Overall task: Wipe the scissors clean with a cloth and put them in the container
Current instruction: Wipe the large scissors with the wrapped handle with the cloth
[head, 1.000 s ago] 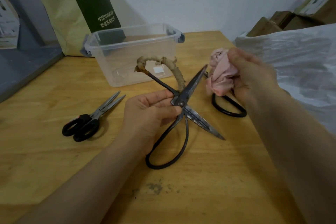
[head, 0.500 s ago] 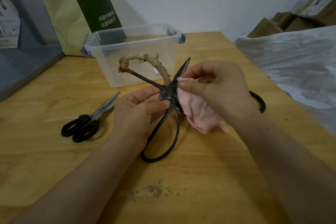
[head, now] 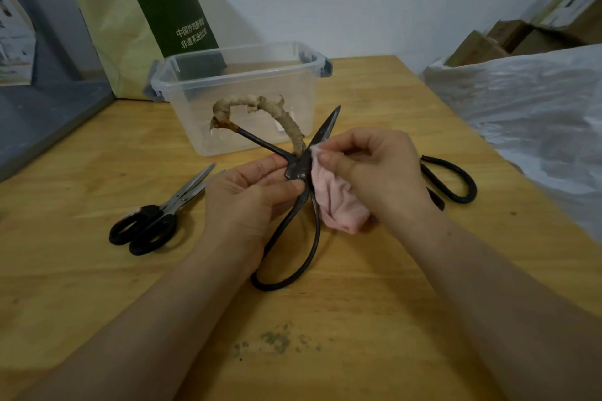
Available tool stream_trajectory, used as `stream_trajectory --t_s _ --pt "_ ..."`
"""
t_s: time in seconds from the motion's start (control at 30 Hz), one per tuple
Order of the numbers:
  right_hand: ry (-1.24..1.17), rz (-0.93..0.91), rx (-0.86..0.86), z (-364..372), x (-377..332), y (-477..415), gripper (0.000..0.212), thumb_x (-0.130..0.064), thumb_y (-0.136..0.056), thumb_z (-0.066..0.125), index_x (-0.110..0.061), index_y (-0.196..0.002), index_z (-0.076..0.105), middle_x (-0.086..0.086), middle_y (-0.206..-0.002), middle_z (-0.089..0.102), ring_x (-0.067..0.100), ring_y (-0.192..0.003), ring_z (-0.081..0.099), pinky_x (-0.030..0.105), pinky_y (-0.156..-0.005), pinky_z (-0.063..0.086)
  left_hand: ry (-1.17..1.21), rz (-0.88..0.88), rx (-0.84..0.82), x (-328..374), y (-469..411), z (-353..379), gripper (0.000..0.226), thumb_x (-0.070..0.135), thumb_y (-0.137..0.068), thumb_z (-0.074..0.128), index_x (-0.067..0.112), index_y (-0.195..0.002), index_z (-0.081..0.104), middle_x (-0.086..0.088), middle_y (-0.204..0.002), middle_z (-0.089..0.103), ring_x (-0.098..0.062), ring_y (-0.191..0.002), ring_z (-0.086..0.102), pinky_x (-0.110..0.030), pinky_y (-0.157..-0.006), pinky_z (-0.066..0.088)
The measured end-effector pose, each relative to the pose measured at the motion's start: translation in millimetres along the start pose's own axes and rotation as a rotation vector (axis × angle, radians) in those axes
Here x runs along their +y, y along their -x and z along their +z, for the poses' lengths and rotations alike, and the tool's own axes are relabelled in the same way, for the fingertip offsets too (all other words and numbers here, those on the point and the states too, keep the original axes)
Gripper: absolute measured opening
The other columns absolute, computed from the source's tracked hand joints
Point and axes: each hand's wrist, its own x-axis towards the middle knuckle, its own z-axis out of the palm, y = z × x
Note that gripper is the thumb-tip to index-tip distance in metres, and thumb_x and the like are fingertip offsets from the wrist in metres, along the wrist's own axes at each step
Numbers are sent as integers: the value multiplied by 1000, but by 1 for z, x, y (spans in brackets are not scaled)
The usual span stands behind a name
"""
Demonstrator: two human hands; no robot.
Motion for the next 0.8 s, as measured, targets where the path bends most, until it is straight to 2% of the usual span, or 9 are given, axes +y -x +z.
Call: stream_trajectory --t_s 0.1,0.2,0.27,0.37,0.53,0.7,0.8 --pt "-267 148 123 -6 0 -7 9 -12 -81 72 -19 -78 69 0 -84 71 18 -85 68 36 -76 56 7 13 1 0 1 2 30 -19 -73 60 4 -92 68 -9 -81 75 -16 -69 72 -18 -53 53" --pt "-339 268 20 -5 -2 -7 5 -13 -82 71 -15 -80 67 8 -83 72 23 -82 69 38 -75 57 13 21 12 0 0 1 31 -19 -74 60 4 -92 68 -7 -80 75 -15 -69 72 -18 -53 53" --pt "-202 207 -53 1 0 -3 8 -18 -81 73 -18 -79 66 6 -85 71 21 -84 68 39 -77 57 11 26 -5 0 1 0 32 -19 -75 59 3 -96 68 -8 -81 75 -15 -70 72 -18 -54 53" --pt "-74 88 -33 9 1 1 17 -18 -74 79 -23 -74 63 2 -85 71 18 -83 68 36 -75 57 3 28 -35 -1 2 0 35 -18 -75 58 2 -102 67 -12 -88 74 -19 -76 72 -19 -57 54" --pt "-210 91 65 9 -1 0 17 -14 -76 77 -19 -76 61 -3 -73 70 8 -68 68 23 -61 53 -6 23 -54 -2 2 4 36 -19 -75 58 2 -104 67 -11 -88 75 -19 -76 73 -20 -58 55" --pt "-302 95 173 7 -3 -1 13 -14 -79 75 -17 -78 62 -1 -73 71 11 -69 70 30 -66 58 -9 21 -58 0 5 7 35 -19 -74 59 6 -97 68 -7 -83 75 -17 -72 72 -19 -56 54" --pt "-316 126 95 1 -3 -2 13 -14 -78 75 -17 -77 62 1 -75 70 14 -70 69 30 -62 55 2 11 -47 0 5 6 33 -19 -74 59 6 -94 68 -8 -82 75 -17 -70 72 -20 -55 55"
